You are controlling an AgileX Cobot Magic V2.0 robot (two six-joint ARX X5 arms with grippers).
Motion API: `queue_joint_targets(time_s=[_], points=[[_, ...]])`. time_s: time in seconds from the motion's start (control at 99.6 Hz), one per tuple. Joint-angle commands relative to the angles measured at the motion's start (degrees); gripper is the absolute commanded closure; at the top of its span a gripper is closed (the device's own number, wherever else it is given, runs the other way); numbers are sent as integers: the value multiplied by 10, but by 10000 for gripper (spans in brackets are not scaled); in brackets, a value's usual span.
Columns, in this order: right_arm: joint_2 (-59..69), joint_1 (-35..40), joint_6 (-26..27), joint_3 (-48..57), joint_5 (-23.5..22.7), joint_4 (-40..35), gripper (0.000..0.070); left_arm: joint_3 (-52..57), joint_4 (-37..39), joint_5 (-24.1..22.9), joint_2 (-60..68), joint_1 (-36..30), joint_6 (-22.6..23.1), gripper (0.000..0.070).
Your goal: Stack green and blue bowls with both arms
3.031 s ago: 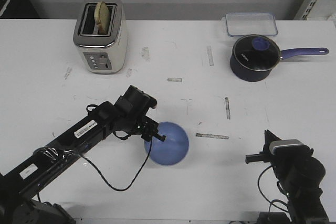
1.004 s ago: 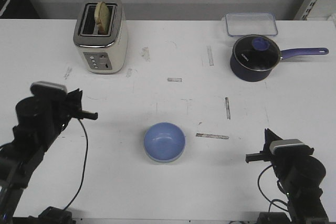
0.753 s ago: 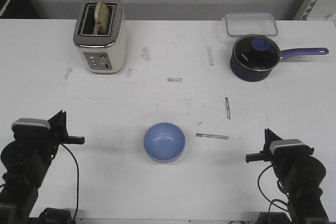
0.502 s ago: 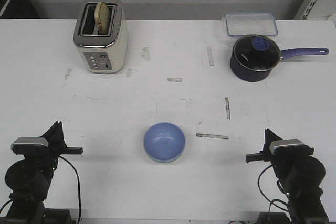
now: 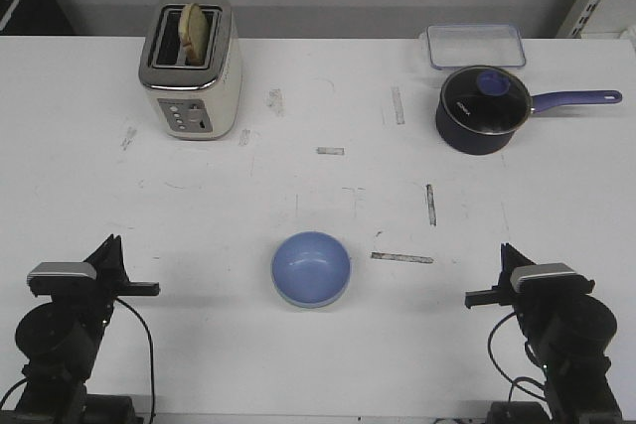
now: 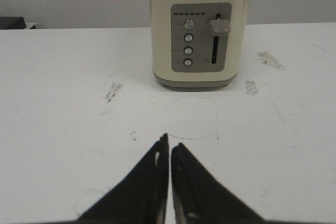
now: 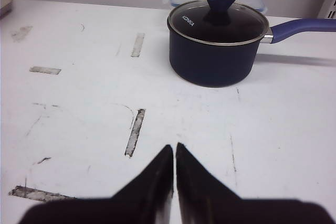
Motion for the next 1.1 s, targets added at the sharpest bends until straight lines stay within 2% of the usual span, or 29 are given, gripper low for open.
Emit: queue_joint_targets(time_s=[0.0, 0.442, 0.793, 0.983, 1.094], points=[[2, 0, 5, -1, 0, 7, 700, 5, 9, 1, 0, 1, 5, 698], [2, 0, 5, -1, 0, 7, 700, -5, 5, 1, -14, 1, 3, 698], [2, 0, 5, -1, 0, 7, 700, -228, 90, 1, -203, 3, 3, 699], [2, 0, 5, -1, 0, 8, 700, -280, 150, 3, -200, 2, 3, 699], [2, 0, 5, -1, 0, 8, 700, -278, 144, 2, -200, 2, 3, 699]])
